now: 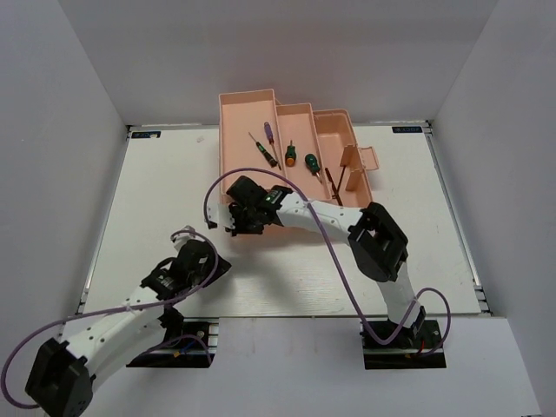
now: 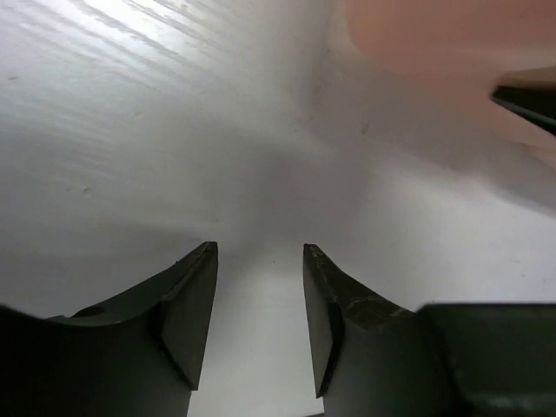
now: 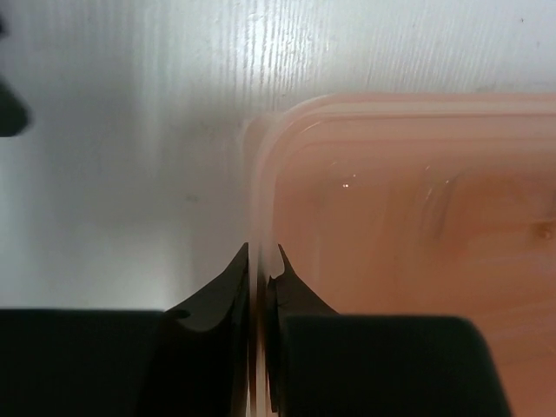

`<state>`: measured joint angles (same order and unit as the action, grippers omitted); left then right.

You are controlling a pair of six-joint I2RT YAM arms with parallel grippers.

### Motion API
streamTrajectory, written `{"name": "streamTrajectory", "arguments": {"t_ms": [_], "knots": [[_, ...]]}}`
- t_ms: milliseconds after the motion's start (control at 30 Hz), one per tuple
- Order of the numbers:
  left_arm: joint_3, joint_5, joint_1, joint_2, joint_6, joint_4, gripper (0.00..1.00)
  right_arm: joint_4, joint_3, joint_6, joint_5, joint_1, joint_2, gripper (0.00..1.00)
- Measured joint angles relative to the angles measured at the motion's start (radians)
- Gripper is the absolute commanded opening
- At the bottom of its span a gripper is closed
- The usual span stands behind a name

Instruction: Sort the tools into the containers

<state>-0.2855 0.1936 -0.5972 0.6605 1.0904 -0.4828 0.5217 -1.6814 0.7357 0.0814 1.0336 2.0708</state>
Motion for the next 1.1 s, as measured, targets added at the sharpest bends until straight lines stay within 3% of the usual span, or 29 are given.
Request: {"name": "streamTrajectory", "arguments": {"t_ms": [167, 500, 667, 800, 1100], "knots": [[0.024, -0.03, 0.0, 0.168, -0.083, 0.204, 0.6, 0.071, 0.0, -0.025, 0.037, -0.008, -0.067, 0.0], [0.032, -0.054, 0.034, 0.377, -0.209, 0.545, 0.55, 0.124, -0.003, -0.098, 0.103, -0.02, -0.217, 0.0], [0.113, -0.075, 0.096, 0.399, -0.239, 0.784, 0.65, 0.132, 0.003, -0.113, 0.107, -0.034, -0.253, 0.0], [0.181, -0.098, 0.144, 0.438, -0.23, 0.974, 0.83, 0.134, 0.049, -0.112, 0.119, -0.044, -0.298, 0.0], [0.081, -0.206, 0.26, 0.829, -0.137, 1.399, 0.82, 0.111, 0.121, -0.12, 0.146, -0.052, -0.34, 0.0]]}}
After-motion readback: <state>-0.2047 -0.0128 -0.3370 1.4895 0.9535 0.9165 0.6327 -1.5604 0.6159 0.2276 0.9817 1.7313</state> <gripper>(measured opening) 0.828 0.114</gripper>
